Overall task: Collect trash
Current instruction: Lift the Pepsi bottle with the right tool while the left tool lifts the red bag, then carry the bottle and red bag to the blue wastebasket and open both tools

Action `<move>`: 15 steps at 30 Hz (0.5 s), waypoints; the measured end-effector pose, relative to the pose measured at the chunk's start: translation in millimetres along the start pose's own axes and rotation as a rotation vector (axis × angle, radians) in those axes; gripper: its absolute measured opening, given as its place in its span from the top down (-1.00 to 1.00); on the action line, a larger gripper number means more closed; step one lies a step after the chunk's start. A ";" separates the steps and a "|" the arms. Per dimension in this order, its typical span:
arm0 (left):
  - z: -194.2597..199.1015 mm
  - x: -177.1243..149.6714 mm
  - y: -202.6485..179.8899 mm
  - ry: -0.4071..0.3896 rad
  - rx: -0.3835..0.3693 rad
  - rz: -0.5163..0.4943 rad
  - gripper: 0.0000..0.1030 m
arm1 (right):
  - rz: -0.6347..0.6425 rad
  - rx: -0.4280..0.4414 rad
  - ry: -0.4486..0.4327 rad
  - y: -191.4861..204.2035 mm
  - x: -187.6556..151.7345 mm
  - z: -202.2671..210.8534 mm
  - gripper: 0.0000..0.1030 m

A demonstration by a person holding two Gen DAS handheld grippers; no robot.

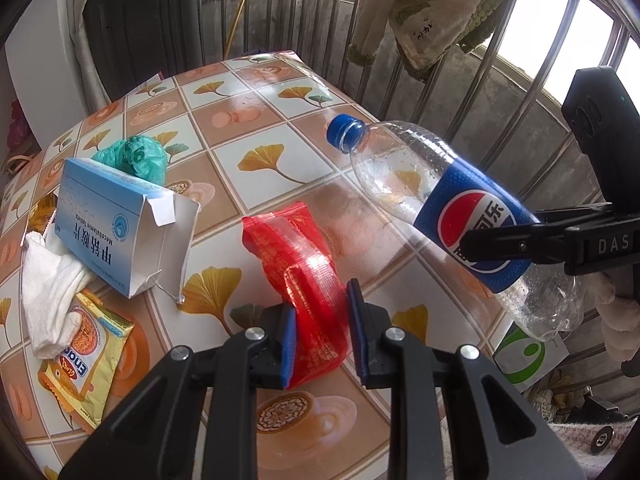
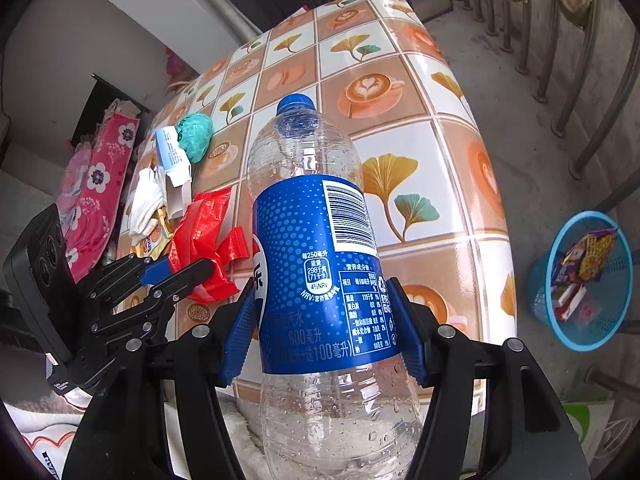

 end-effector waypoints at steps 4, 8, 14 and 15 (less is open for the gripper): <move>2.5 3.0 -0.3 -0.015 0.011 -0.012 0.58 | 0.006 0.000 -0.008 0.8 1.5 2.7 -0.14; 5.4 4.7 -1.7 -0.030 0.018 -0.022 0.58 | 0.011 0.001 -0.017 1.7 2.4 6.5 -0.14; 9.1 8.0 -3.7 -0.049 0.028 -0.036 0.58 | 0.020 0.001 -0.032 3.1 5.1 11.2 -0.14; 9.7 8.2 -4.2 -0.053 0.031 -0.040 0.58 | 0.022 0.001 -0.034 3.2 5.3 12.6 -0.14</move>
Point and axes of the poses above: each gripper's, at about its wrist camera, not at the fingertips, and z roughly against the way its jaws point, y to its left, x to its top, the point moved 9 cm from there along -z, roughly the way its jaws point, and after that the axes turned 15 degrees about x, right-handed, at the moved point
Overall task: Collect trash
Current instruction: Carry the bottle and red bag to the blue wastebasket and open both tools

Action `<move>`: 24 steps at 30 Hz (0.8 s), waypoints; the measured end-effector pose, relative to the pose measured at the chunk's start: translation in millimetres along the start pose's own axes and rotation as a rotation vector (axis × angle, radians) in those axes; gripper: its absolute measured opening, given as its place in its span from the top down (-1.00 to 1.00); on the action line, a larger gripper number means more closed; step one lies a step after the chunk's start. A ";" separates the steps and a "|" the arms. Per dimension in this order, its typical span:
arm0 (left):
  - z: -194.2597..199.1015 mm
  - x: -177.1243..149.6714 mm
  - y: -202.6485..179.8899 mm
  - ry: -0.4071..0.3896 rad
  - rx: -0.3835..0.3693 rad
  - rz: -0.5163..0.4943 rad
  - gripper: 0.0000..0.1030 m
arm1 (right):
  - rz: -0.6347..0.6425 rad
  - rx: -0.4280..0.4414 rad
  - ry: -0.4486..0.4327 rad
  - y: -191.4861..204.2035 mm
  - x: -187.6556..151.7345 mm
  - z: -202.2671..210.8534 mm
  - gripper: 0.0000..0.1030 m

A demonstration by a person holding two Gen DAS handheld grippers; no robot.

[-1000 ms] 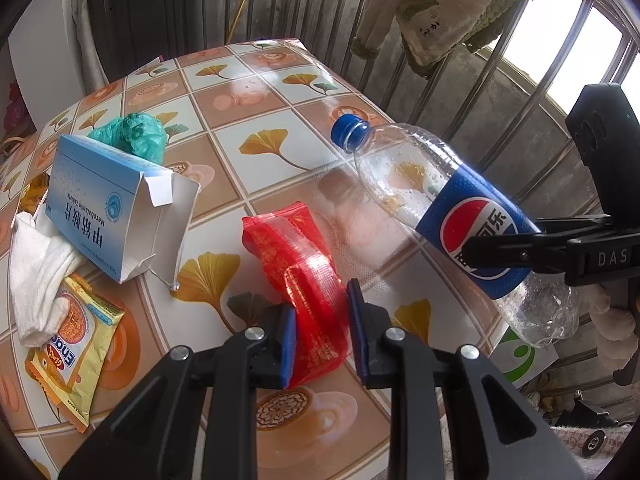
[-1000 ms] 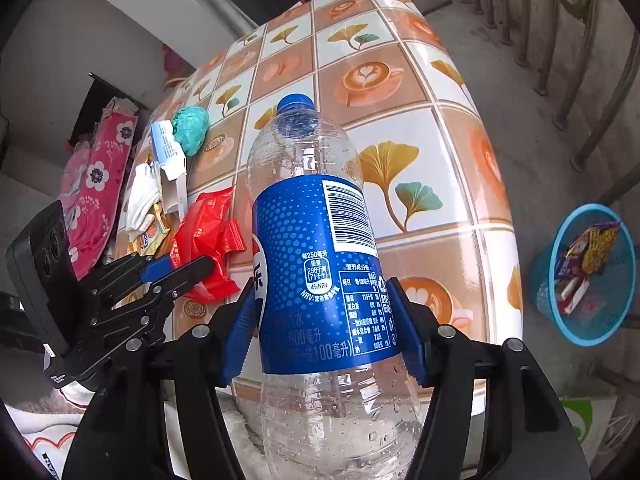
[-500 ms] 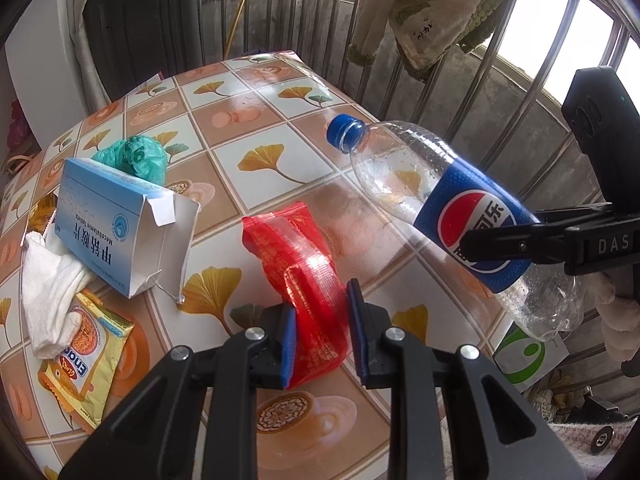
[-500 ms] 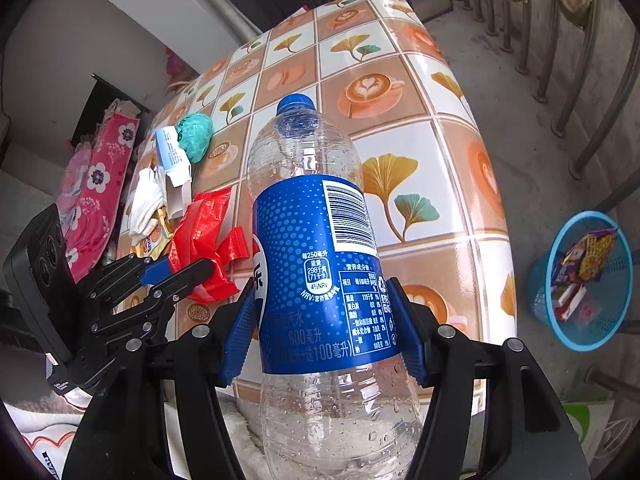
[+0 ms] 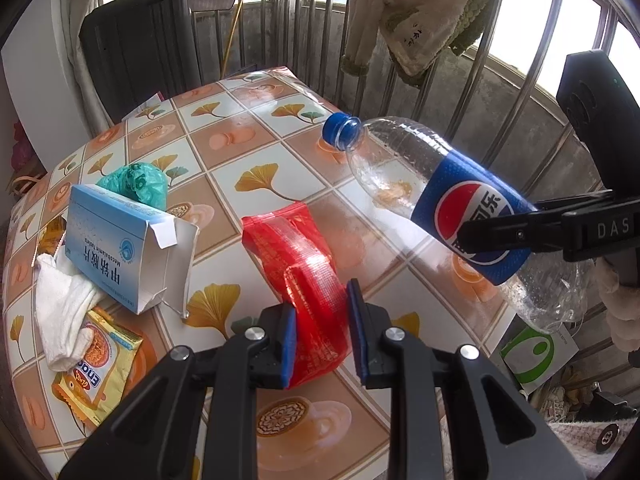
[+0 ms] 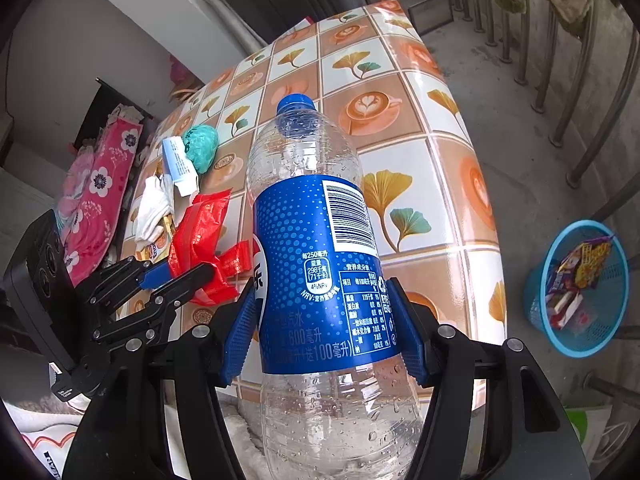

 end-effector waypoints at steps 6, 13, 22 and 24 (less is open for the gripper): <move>5.1 1.8 -4.9 -0.029 0.030 -0.029 0.58 | 0.007 -0.003 -0.023 -1.1 0.9 8.9 -0.14; 7.2 16.8 -19.5 -0.066 0.040 -0.079 0.58 | -0.001 -0.011 -0.074 -12.9 5.1 31.4 -0.14; 18.4 96.8 -98.7 -0.095 -0.215 -0.135 0.58 | -0.130 -0.112 -0.258 -73.0 2.8 122.3 -0.14; 16.9 116.4 -131.8 -0.067 -0.293 -0.151 0.58 | -0.187 -0.141 -0.305 -94.3 -4.7 146.2 -0.14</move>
Point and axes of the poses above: each gripper's, at about its wrist camera, not at the fingertips, and z roughly against the way its jaws point, y to its left, x to its top, the point moved 9 cm from there along -z, roughly the way its jaws point, and after that the axes turned 15 degrees about x, right-handed, at the moved point
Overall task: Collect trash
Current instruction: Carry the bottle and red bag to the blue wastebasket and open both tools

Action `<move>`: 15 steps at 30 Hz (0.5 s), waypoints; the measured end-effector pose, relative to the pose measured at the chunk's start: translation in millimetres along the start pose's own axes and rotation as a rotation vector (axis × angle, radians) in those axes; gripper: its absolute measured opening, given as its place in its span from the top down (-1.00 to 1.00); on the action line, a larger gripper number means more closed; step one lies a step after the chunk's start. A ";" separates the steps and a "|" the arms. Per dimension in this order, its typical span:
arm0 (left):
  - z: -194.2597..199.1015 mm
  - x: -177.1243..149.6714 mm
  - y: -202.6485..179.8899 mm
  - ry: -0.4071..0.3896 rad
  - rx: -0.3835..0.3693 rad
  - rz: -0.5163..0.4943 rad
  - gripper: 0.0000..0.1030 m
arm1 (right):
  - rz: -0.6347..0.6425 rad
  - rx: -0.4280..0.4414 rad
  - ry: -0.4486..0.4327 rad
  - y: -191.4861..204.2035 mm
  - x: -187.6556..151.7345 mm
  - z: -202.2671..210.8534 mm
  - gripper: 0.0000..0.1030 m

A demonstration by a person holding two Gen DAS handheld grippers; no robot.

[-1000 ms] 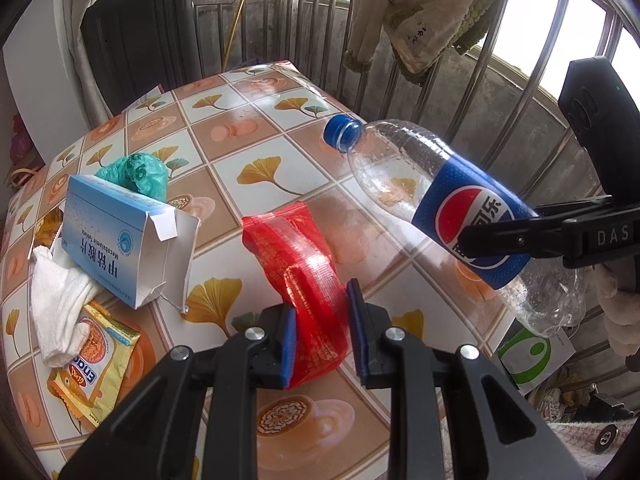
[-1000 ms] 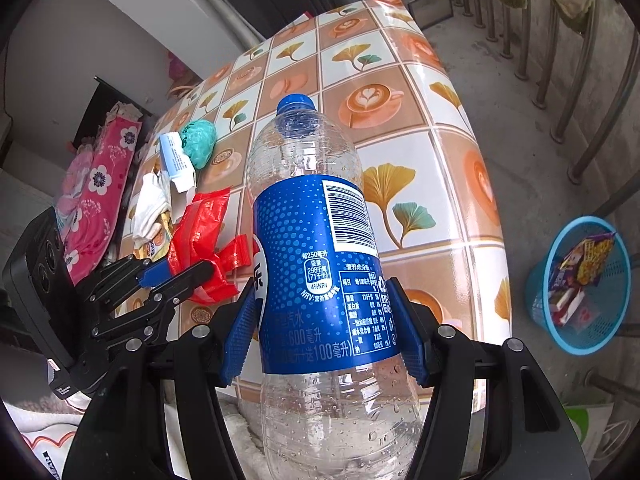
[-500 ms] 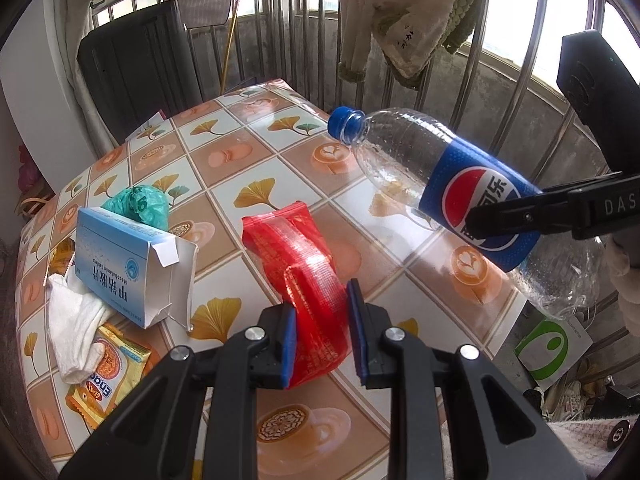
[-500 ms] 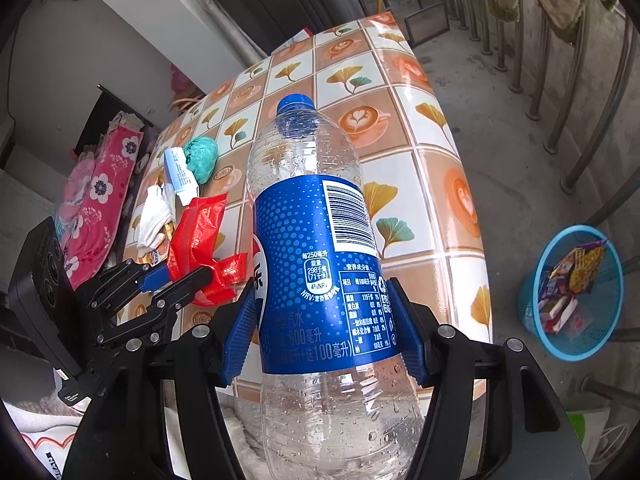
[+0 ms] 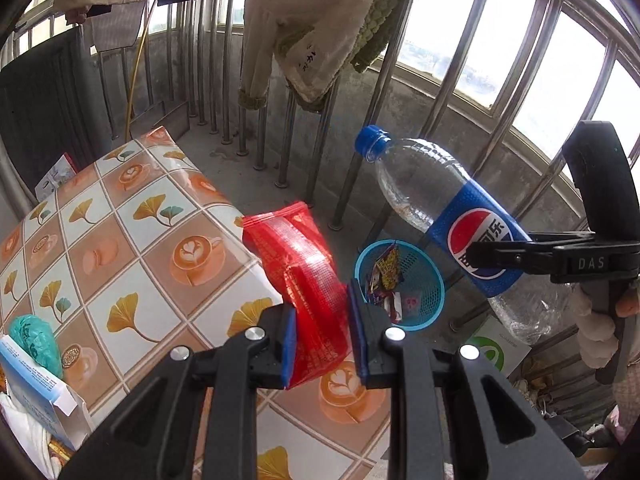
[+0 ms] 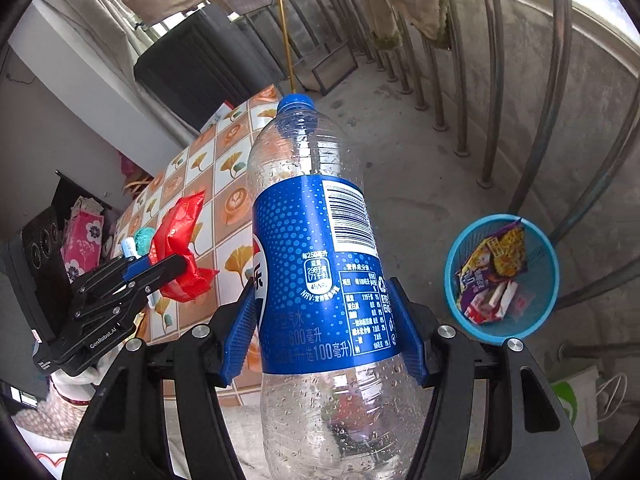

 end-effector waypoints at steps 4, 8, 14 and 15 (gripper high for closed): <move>-42.0 24.2 -54.6 0.113 -0.150 -0.030 0.57 | -0.143 -0.031 -0.048 -49.3 -4.9 27.0 -0.14; -95.0 24.4 -113.0 0.272 -0.266 -0.074 0.57 | -0.325 -0.020 -0.044 -99.5 -20.0 27.4 -0.15; -165.6 18.0 -192.5 0.393 -0.323 -0.163 0.27 | -0.549 -0.030 -0.028 -171.0 -36.0 6.2 -0.20; -177.6 18.4 -202.0 0.399 -0.331 -0.157 0.11 | -0.585 -0.030 -0.026 -185.8 -36.5 2.2 -0.22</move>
Point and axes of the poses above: each gripper's, at about its wrist camera, not at the fingertips, and z roughly against the way its jaws point, y to its left, x to its top, the point moved 9 cm from there along -z, roughly the way its jaws point, and after that the axes turned 15 degrees about x, right-handed, at the moved point
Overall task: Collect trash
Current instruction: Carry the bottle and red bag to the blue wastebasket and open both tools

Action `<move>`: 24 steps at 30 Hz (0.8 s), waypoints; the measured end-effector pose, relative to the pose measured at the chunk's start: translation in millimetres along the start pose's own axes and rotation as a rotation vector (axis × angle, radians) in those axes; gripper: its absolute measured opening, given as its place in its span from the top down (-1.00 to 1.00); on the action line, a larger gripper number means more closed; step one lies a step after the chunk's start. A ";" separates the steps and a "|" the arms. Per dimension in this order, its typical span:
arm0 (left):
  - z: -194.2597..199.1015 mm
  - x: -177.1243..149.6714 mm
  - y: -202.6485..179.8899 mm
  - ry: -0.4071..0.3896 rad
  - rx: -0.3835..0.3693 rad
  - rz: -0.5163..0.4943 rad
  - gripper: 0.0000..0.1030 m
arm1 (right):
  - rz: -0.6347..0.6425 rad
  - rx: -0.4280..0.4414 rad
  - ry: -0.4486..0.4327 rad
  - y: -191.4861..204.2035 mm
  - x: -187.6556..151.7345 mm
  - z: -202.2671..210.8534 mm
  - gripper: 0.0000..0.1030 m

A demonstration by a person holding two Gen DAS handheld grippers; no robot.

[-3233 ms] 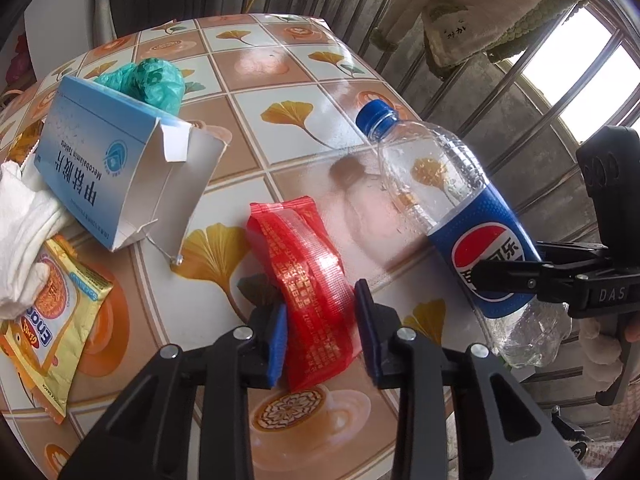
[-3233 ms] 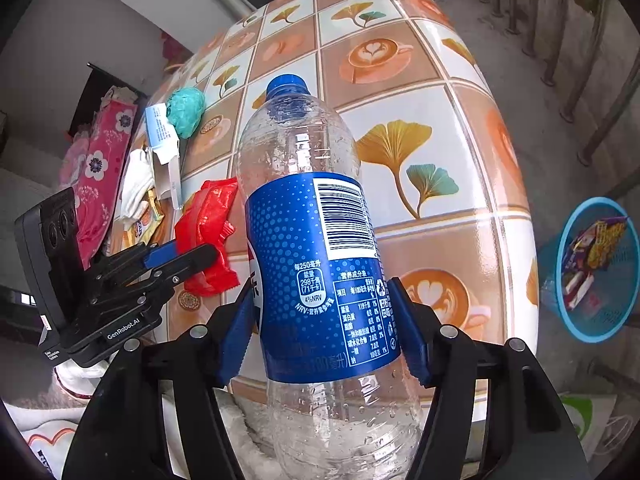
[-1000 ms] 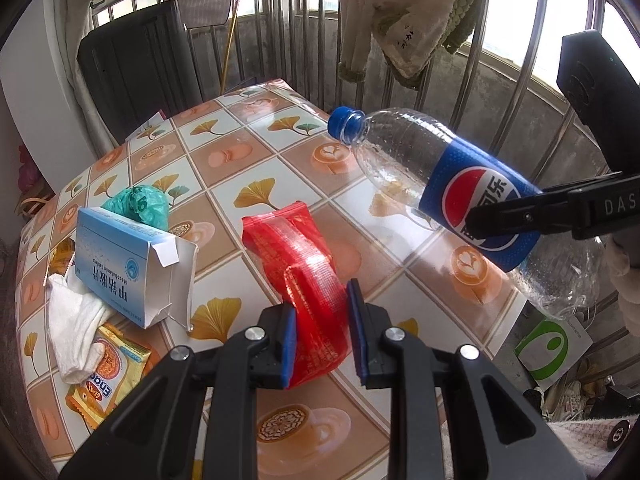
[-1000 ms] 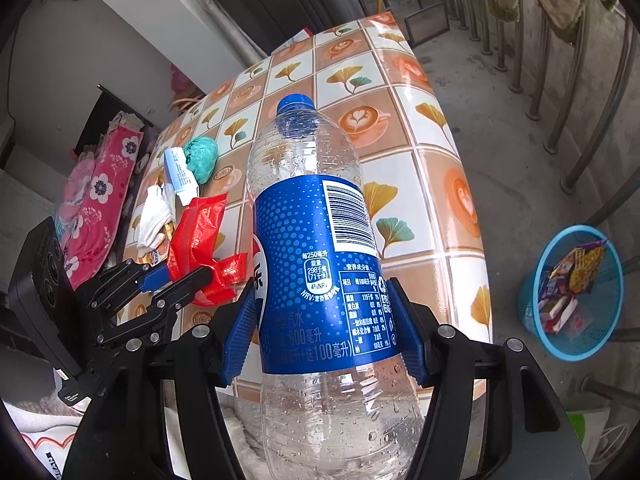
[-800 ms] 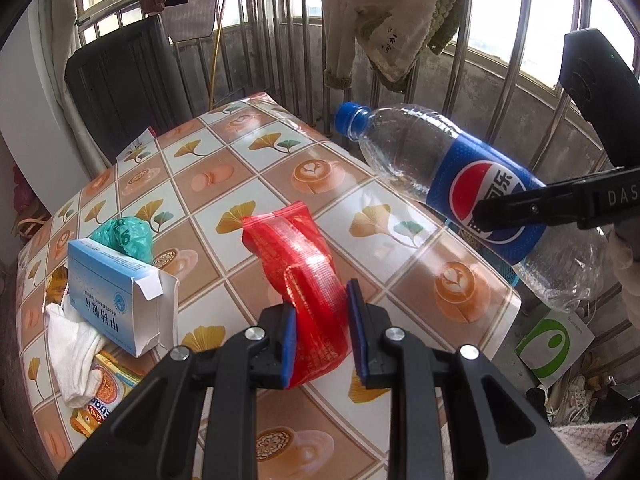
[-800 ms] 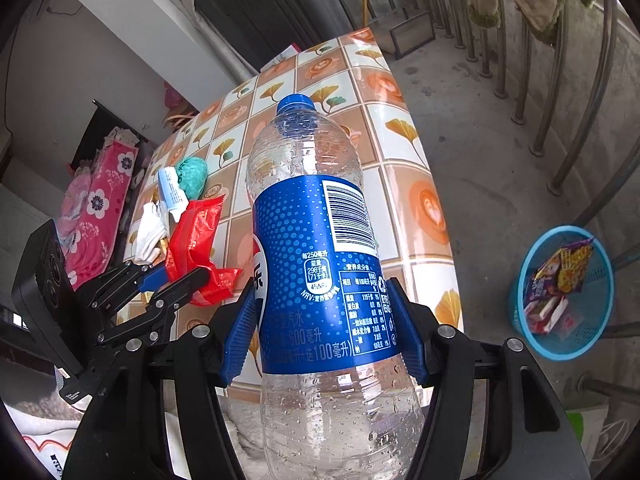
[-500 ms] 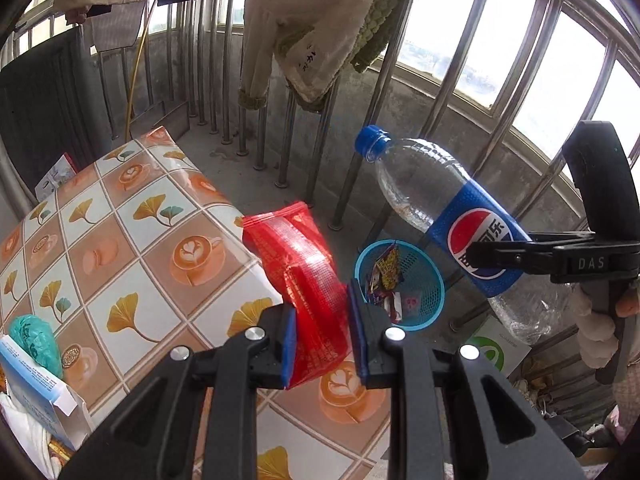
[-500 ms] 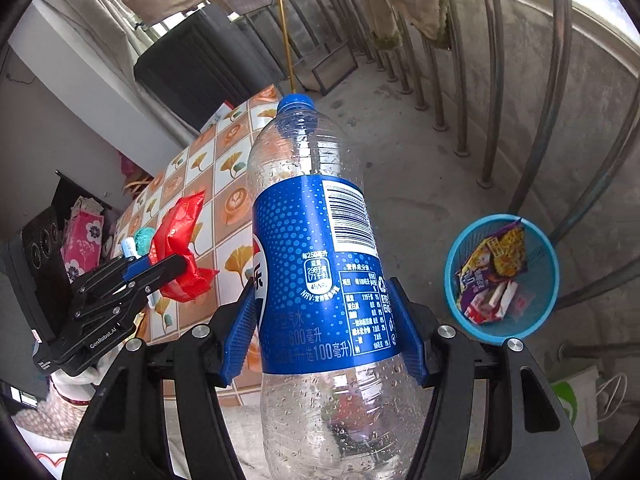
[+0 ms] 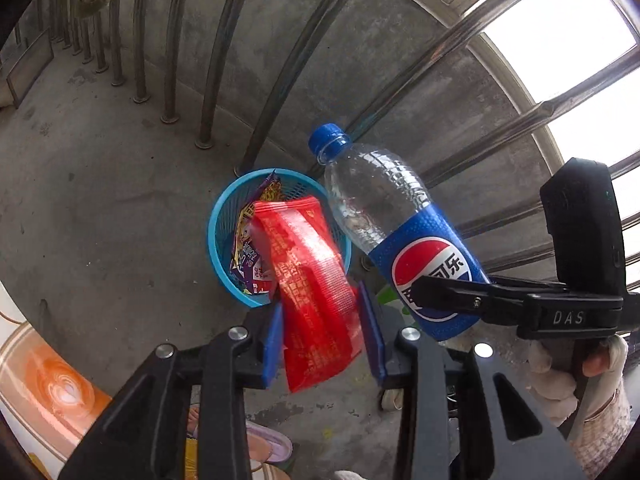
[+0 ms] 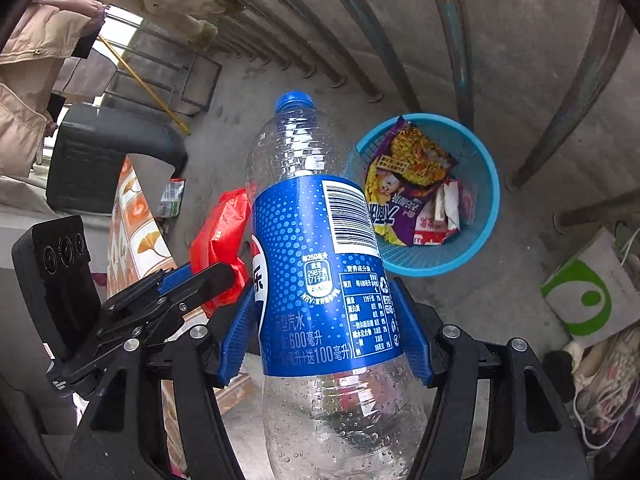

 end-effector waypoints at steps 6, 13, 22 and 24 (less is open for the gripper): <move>-40.6 35.4 6.1 -0.039 0.005 0.134 -0.37 | -0.229 0.006 -0.094 -68.9 36.9 -17.8 -0.39; 15.0 38.6 34.7 -0.167 0.014 0.148 -0.37 | -0.121 -0.005 -0.120 -51.2 35.6 2.6 -0.39; 149.4 14.1 72.2 -0.457 0.068 0.173 -0.59 | 0.242 -0.065 -0.147 41.7 25.9 21.2 -0.39; 183.6 -0.3 81.2 -0.538 0.094 0.177 -0.72 | 0.360 -0.077 -0.165 72.3 19.4 22.6 -0.41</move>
Point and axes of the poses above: each gripper's, at about its wrist camera, not at the fingertips, and z roughly against the way its jaws point, y to its left, x to its top, the point moved 9 cm from there along -z, roughly the way its jaws point, and after that the axes turned 15 degrees about x, right-handed, at the moved point
